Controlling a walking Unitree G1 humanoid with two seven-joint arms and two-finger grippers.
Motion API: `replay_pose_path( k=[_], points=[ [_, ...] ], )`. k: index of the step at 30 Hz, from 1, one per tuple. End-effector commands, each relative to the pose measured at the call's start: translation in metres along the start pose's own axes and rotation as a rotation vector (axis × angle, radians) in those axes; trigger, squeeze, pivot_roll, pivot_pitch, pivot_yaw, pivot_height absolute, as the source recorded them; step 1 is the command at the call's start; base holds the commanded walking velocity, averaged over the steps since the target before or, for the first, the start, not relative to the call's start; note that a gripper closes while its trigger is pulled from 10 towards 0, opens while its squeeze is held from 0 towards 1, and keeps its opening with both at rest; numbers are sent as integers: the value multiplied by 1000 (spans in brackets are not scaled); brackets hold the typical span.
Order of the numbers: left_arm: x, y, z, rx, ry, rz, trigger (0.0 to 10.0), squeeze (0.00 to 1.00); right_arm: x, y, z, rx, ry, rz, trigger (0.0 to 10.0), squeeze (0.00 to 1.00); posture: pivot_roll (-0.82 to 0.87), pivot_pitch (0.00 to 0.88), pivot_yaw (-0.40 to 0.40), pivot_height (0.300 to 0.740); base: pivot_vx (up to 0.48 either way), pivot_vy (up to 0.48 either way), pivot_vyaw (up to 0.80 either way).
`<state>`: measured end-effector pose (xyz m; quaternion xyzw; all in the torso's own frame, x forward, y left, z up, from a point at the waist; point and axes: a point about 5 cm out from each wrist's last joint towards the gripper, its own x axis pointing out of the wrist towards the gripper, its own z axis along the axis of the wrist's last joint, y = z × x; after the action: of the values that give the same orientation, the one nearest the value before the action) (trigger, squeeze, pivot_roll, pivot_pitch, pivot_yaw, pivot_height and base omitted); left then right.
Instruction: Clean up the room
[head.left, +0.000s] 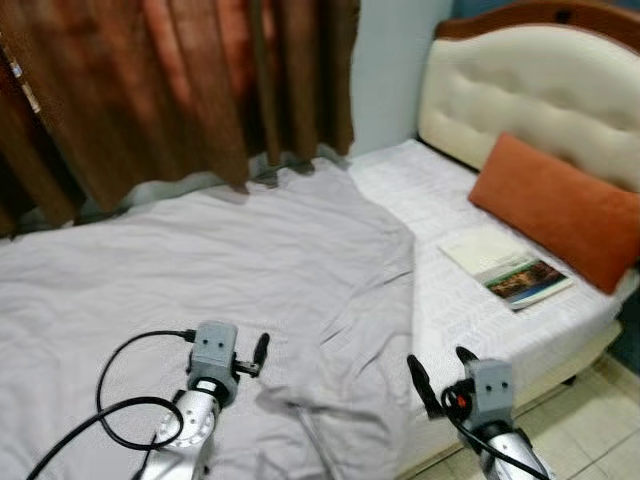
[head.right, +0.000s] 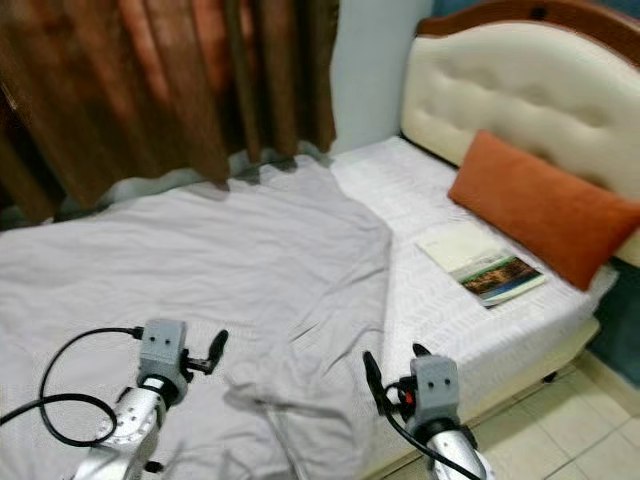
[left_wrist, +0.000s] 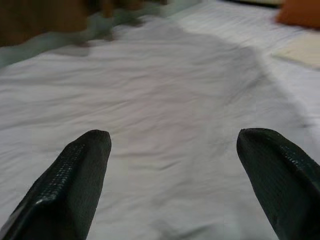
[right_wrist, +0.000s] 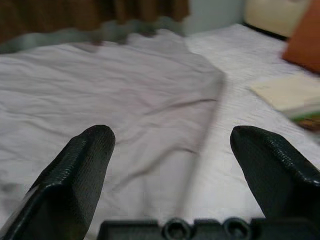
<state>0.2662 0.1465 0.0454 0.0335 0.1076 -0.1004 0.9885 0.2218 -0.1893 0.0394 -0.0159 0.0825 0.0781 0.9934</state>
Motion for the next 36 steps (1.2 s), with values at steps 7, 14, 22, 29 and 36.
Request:
replay_pose_path(
  k=[7, 14, 22, 29, 36],
  points=[
    [4, 18, -5, 22, 35, 79, 10000, 0, -2, 0, 3, -10, -10, 15, 10000, 0, -75, 9, 26, 740, 386, -196, 0],
    [31, 29, -14, 62, 160, 86, 10000, 0, -32, 4, 3, -19, 48, 74, 10000, 0, -110, 171, 0, 740, 89, 0, 0],
    [45, 20, -17, 34, 231, 114, 10000, 0, -76, 3, 14, -52, 108, 94, 10000, 0, -252, 396, -43, 740, 0, 0, 0],
    [58, 27, -3, 44, 197, 216, 10000, 0, -133, 13, 30, -30, 213, 57, 10000, 0, -342, 578, -79, 740, 0, 0, 0],
    [67, 50, 26, 81, 106, 329, 10000, 0, -175, 25, 40, -10, 332, 38, 10000, 0, -397, 634, -87, 740, 0, 0, 0]
  ],
)
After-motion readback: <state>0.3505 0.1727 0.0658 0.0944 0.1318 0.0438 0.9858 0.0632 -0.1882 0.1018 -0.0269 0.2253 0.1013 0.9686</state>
